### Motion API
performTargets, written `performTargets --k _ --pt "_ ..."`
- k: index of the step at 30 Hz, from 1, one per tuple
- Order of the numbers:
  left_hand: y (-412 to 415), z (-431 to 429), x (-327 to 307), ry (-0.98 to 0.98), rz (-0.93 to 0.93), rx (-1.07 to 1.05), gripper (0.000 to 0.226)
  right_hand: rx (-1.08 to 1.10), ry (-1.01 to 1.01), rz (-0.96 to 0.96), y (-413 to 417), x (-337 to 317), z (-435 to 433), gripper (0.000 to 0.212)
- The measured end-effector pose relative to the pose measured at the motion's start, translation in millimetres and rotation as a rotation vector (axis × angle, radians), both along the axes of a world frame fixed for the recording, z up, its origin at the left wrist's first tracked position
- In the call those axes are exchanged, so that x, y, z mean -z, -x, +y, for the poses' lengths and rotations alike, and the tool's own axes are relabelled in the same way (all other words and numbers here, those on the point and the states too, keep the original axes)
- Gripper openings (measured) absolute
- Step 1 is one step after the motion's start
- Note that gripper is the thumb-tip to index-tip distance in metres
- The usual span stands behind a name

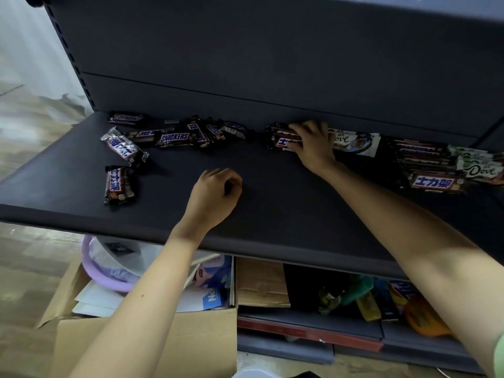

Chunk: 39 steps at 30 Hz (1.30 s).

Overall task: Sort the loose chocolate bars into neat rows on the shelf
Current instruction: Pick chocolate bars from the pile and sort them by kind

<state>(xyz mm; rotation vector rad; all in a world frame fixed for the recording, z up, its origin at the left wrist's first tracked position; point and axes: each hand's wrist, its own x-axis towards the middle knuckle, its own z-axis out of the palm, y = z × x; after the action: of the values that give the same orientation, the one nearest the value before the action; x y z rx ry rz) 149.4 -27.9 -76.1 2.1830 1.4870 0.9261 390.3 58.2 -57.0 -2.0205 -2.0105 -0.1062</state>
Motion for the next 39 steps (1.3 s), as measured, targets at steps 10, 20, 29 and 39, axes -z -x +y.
performTargets --k 10,20,29,39 --pt "0.1 -0.1 -0.5 0.005 0.006 0.005 0.018 -0.033 0.044 -0.039 4.6 -6.5 -1.9 0.048" --pt "0.5 1.3 0.6 0.011 -0.004 0.01 0.018 0.087 -0.066 -0.006 13.6 -3.5 -0.6 0.04" --pt "0.5 1.9 2.0 0.02 -0.015 0.012 0.019 0.067 -0.015 -0.02 11.4 -6.3 -4.0 0.041" --pt "0.0 1.0 1.8 0.003 -0.026 0.024 0.018 0.058 -0.002 0.036 23.8 -7.4 -6.5 0.039"
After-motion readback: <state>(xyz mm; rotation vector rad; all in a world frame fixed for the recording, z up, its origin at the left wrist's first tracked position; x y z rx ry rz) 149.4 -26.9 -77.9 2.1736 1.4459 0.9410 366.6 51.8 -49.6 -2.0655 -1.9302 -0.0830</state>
